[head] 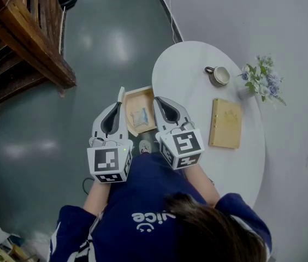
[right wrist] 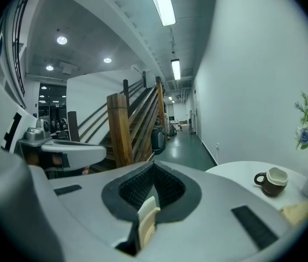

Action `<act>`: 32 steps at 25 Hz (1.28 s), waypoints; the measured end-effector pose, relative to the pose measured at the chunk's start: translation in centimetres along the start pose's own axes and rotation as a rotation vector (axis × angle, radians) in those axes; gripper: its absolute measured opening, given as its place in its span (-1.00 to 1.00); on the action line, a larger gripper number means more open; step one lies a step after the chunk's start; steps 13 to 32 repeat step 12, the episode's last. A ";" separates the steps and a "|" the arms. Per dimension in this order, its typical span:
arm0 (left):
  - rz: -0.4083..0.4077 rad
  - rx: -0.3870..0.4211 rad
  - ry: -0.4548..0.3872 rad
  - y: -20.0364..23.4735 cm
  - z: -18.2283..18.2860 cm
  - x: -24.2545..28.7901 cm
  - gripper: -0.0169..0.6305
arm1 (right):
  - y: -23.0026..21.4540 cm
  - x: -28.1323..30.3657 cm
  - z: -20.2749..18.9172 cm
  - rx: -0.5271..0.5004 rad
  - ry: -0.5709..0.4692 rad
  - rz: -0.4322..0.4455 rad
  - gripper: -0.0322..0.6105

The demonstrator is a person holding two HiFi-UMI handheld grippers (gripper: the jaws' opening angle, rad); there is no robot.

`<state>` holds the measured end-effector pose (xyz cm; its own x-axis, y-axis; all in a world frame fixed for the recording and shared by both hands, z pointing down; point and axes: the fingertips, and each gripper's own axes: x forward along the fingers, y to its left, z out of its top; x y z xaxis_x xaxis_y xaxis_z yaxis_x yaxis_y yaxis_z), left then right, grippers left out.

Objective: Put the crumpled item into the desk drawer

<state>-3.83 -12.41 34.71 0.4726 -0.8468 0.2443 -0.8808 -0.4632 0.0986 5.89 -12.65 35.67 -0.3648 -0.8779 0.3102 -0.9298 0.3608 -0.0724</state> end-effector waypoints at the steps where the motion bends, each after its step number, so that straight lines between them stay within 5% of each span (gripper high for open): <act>1: 0.001 -0.001 0.002 0.1 -0.1 0.0 -0.94 | 0.1 0.1 0.0 -0.003 0.002 0.001 -0.88; 32: 0.001 -0.008 0.013 0.4 -0.4 0.2 -0.93 | 0.0 0.4 -0.5 -0.013 0.019 0.000 -0.88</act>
